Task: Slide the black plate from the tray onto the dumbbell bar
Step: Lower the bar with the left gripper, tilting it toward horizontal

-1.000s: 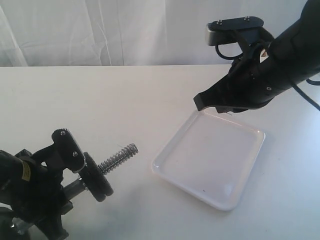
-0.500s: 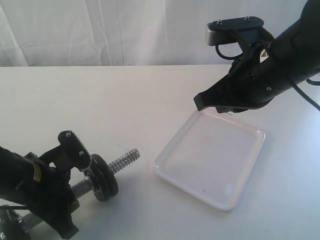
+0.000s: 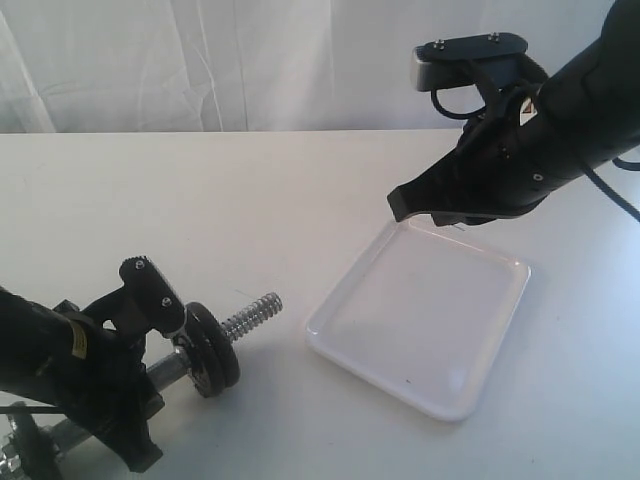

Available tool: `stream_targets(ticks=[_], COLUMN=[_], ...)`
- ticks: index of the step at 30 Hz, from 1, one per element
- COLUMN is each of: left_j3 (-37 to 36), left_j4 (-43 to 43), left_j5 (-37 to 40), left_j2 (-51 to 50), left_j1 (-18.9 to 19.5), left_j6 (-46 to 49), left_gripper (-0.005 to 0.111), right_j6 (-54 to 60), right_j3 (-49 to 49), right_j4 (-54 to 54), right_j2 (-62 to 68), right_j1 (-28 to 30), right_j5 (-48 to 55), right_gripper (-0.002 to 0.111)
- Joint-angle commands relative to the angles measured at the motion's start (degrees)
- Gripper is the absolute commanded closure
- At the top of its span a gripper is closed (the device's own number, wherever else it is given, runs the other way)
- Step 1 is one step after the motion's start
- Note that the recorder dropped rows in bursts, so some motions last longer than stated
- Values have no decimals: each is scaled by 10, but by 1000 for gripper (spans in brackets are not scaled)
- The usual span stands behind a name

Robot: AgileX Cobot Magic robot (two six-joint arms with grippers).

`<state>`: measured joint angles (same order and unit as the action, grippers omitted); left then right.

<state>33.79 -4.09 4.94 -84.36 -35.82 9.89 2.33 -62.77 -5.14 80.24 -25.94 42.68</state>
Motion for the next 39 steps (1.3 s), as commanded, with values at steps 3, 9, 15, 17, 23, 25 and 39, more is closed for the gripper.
stream_targets(ticks=[3,9,15,17,23,25,39], left_j3=[16,16,16,16,16,16,16], left_j4=[6,6,6,6,6,6,2], left_j5=[-24,-10,12,22,24,32,71], left_j2=[14,14,9,3,-5,-4,-4], left_j1=[-3,-3,-3,-3,-1,-1,-1], left_j6=[0,0,0,0,0,0,0], left_gripper=[73,62,61,61,61,61,53], right_j6=[-2,-2,-2,-2,-2,-2,-2], right_j3=[2,2,2,2,2,2,2], right_j4=[5,5,5,5,5,5,5], right_j2=[-5,-5,-5,-5,-5,-5,-5], right_j1=[3,3,3,3,3,3,3], right_j5=[-5,-5,-5,-5,-5,-5,-5], right_gripper=[108,108,108,108,108,108,108])
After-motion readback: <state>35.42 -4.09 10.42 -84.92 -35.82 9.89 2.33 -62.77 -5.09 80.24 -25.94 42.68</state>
